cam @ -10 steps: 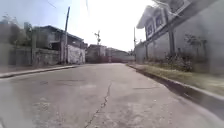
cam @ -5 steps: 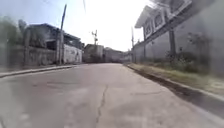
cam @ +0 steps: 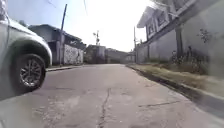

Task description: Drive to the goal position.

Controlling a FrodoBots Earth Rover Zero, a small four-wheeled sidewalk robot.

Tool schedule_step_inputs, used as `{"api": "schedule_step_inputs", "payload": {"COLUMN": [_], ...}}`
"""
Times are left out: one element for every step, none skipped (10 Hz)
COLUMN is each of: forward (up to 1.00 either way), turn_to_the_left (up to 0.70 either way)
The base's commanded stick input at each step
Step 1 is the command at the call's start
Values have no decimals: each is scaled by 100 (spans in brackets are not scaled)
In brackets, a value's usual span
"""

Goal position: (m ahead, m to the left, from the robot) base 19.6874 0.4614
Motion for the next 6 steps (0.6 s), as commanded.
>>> {"api": "schedule_step_inputs", "payload": {"forward": [85, 85, 85, 85, 85, 85], "turn_to_the_left": [-34, -34, -32, -6, 0, 0]}}
